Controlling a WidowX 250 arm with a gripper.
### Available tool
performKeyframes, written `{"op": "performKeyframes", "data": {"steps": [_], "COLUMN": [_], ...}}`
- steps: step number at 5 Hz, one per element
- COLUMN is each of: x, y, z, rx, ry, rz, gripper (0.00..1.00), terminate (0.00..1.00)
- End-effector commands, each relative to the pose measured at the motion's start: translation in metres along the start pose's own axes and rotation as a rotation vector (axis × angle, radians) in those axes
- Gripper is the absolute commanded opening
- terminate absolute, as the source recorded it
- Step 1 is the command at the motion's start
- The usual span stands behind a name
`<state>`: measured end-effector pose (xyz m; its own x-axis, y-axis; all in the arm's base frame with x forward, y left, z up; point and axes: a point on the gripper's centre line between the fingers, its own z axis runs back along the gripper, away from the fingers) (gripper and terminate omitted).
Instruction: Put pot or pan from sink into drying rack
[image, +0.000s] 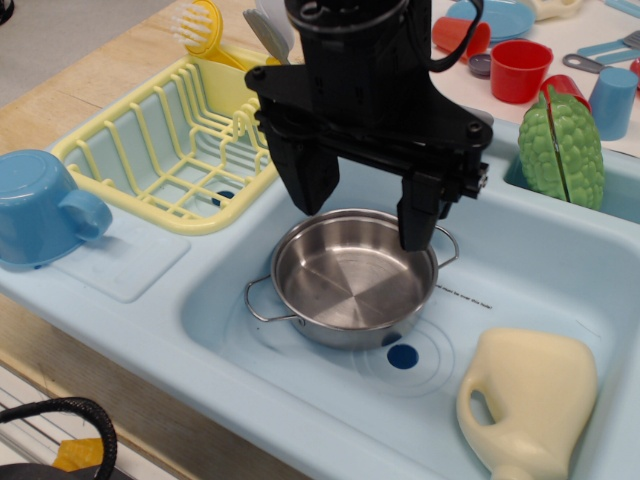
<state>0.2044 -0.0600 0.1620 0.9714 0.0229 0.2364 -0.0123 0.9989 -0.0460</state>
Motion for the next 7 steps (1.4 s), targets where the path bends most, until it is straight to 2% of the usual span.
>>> {"op": "performKeyframes", "data": {"steps": [1,2,3,4,6,7], "x": [0.0,0.001,0.001,0.004,0.011,0.01], "y": [0.0,-0.004,0.002,0.003,0.004,0.006], "z": [0.0,-0.027,-0.046,-0.068,-0.101,-0.111], "rx": [0.0,-0.012,-0.031,-0.061,-0.112,-0.127], "ry": [0.0,0.069,0.096,0.103,0.08,0.074], "rz": [0.0,0.007,-0.024,-0.05,-0.128,-0.136], "gripper": [1.0,1.0,1.0,1.0,1.0,0.0], "terminate": [0.0,0.0,0.0,0.0,0.0,0.0]}}
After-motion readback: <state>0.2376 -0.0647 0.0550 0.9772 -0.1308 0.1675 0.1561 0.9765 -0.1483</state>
